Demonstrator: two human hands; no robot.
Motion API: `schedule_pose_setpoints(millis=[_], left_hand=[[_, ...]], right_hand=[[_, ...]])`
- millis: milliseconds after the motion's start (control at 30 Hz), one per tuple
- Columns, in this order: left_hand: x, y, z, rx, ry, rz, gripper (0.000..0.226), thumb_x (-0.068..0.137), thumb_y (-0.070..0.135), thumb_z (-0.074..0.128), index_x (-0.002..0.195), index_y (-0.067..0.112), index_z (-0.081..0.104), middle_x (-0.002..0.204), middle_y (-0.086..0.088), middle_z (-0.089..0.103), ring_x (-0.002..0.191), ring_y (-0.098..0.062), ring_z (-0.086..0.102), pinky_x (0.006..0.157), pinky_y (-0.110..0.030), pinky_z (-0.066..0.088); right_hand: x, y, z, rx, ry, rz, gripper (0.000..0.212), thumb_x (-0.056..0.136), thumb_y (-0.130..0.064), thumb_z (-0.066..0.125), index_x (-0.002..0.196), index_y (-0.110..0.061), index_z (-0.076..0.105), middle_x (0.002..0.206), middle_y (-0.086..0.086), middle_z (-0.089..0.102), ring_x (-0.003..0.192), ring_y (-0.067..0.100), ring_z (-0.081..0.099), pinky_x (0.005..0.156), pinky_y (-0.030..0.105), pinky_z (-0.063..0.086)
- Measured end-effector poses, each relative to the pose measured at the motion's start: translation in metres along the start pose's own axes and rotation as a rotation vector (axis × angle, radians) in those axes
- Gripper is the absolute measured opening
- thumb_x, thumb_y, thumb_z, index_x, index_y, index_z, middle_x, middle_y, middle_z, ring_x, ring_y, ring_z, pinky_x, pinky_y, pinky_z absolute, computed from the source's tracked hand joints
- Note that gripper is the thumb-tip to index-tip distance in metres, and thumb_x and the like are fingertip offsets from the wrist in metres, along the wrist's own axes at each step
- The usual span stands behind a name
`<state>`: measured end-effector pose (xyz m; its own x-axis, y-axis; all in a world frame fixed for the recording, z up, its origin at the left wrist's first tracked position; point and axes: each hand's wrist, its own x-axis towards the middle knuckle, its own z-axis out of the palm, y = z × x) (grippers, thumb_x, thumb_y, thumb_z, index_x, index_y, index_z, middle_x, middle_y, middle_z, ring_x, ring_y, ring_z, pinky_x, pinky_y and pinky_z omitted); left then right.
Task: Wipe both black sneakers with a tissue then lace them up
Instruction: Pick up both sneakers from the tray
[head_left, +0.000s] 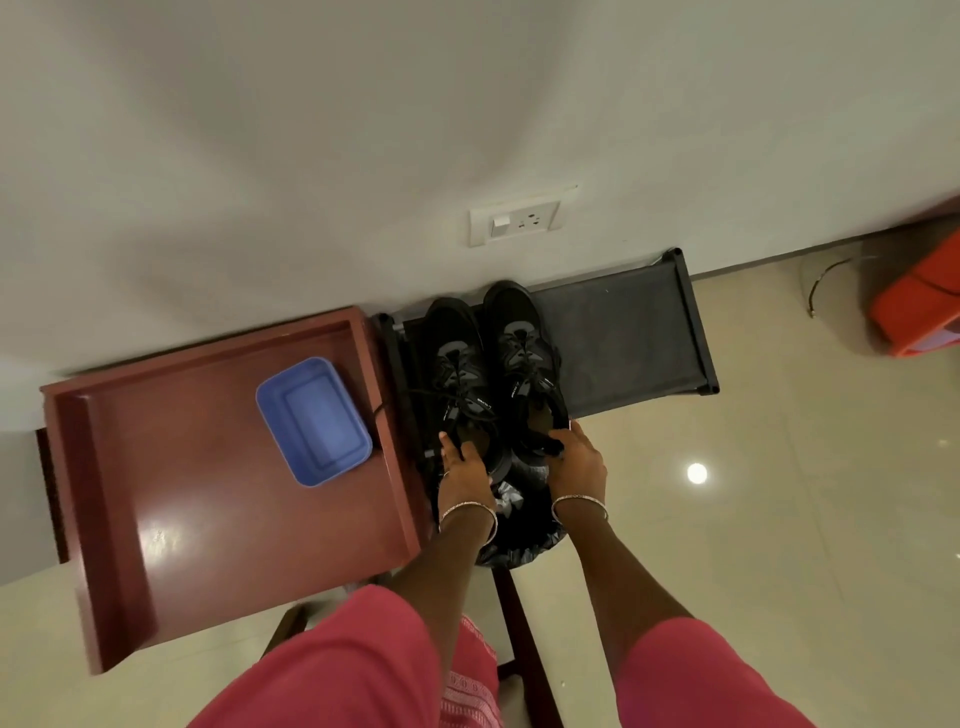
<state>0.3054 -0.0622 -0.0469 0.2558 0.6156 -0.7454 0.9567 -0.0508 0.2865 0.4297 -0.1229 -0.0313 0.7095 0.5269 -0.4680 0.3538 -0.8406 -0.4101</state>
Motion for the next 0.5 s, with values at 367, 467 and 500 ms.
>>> schedule_pose_setpoints(millis=[367,467,500], left_hand=[[-0.057,-0.018,-0.116,-0.105,0.165,0.095,0.057,0.097,0.011,0.058,0.148,0.001,0.035,0.164,-0.016,0.017,0.150,-0.036,0.025,0.118,-0.044,0.033],[-0.081,-0.035,-0.154,-0.105,0.245,0.109,0.059,0.099,0.012,0.054,0.150,-0.002,0.030,0.164,-0.018,0.019,0.152,-0.034,0.020,0.119,-0.044,0.030],[-0.086,-0.041,-0.165,-0.091,0.281,0.116,0.060,0.100,0.014,0.052,0.152,-0.003,0.026,0.164,-0.019,0.018,0.153,-0.034,0.016,0.120,-0.043,0.027]], right_hand=[[-0.080,-0.073,-0.031,-0.061,-0.042,-0.003,0.035,0.091,0.002,0.051,0.123,-0.004,0.066,0.122,0.017,0.065,0.116,0.036,0.058,0.091,0.039,0.048],[-0.102,-0.116,-0.040,-0.031,-0.050,-0.080,0.032,0.093,0.002,0.048,0.119,0.000,0.066,0.119,0.019,0.065,0.113,0.037,0.059,0.092,0.040,0.049],[-0.108,-0.131,-0.041,-0.022,-0.037,-0.123,0.030,0.093,0.003,0.047,0.115,0.002,0.067,0.116,0.021,0.066,0.110,0.038,0.060,0.091,0.041,0.049]])
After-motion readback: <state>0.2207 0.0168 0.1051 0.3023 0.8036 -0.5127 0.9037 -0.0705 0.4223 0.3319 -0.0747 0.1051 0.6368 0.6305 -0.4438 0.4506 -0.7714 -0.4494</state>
